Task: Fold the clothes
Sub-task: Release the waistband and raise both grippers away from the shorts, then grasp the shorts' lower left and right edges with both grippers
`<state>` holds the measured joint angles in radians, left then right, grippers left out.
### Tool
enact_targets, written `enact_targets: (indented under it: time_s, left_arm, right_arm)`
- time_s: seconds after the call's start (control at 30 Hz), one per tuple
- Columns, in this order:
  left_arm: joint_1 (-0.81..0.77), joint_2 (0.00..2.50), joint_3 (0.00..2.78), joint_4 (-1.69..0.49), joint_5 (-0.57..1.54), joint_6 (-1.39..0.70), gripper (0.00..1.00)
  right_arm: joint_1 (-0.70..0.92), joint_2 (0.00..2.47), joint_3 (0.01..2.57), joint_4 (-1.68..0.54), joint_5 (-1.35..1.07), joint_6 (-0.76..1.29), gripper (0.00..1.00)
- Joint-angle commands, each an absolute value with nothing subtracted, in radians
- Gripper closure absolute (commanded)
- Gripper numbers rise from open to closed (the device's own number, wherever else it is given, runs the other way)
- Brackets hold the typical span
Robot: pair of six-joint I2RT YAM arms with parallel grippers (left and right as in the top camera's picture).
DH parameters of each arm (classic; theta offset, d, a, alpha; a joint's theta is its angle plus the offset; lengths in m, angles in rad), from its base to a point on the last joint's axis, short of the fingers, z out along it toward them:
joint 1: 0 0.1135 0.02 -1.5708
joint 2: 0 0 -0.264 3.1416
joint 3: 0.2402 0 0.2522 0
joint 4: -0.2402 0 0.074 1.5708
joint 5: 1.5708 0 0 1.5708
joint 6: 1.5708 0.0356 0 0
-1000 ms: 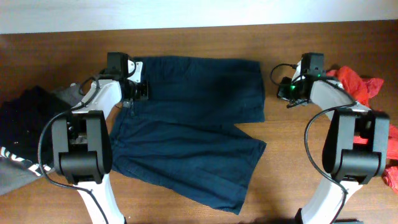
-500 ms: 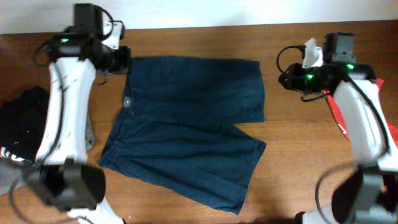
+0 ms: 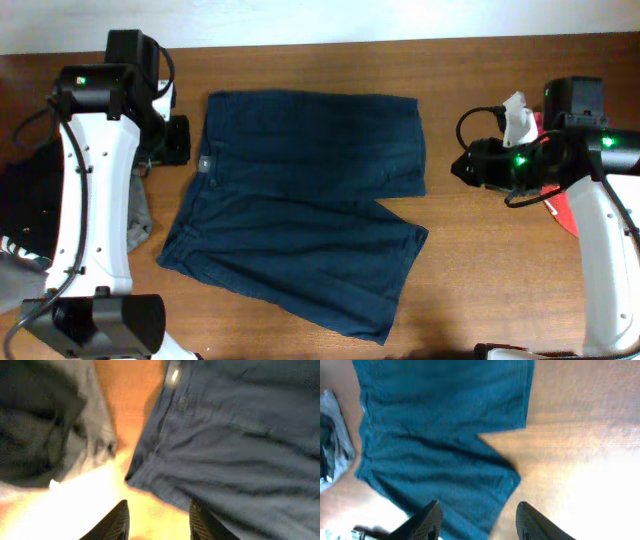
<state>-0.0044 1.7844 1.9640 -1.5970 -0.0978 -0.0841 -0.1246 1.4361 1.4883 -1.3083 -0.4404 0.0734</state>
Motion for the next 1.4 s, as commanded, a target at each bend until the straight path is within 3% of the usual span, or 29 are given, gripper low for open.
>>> enact_targets:
  time_s: [0.0,0.17,0.33,0.5,0.73,0.97,1.37]
  left_arm:
    - [0.038,1.752,1.960,-1.661,-0.146,-0.113,0.60]
    - [0.062,1.674,1.831,-1.658,-0.138,-0.139,0.54]
    - [0.062,1.547,1.504,-1.512,-0.098,-0.186,0.46]
    - [0.083,1.464,1.190,-1.323,-0.066,-0.303,0.30]
    - [0.193,1.457,0.922,-1.100,-0.002,-0.303,0.29]
    - [0.295,1.458,0.860,-0.951,0.023,-0.302,0.26]
    - [0.316,1.460,0.779,-0.784,0.023,-0.302,0.20]
  right_arm:
    - [-0.097,1.375,1.492,-1.350,-0.459,0.029,0.47]
    - [-0.041,1.282,1.460,-1.384,-0.454,0.038,0.46]
    - [0.005,1.227,1.380,-1.382,-0.398,0.108,0.43]
    - [0.014,1.225,1.247,-1.362,-0.413,0.113,0.43]
    - [0.014,1.225,1.053,-1.301,-0.419,0.113,0.43]
    - [0.014,1.225,1.010,-1.262,-0.453,0.113,0.43]
    - [0.024,1.225,1.010,-1.303,-0.480,0.112,0.43]
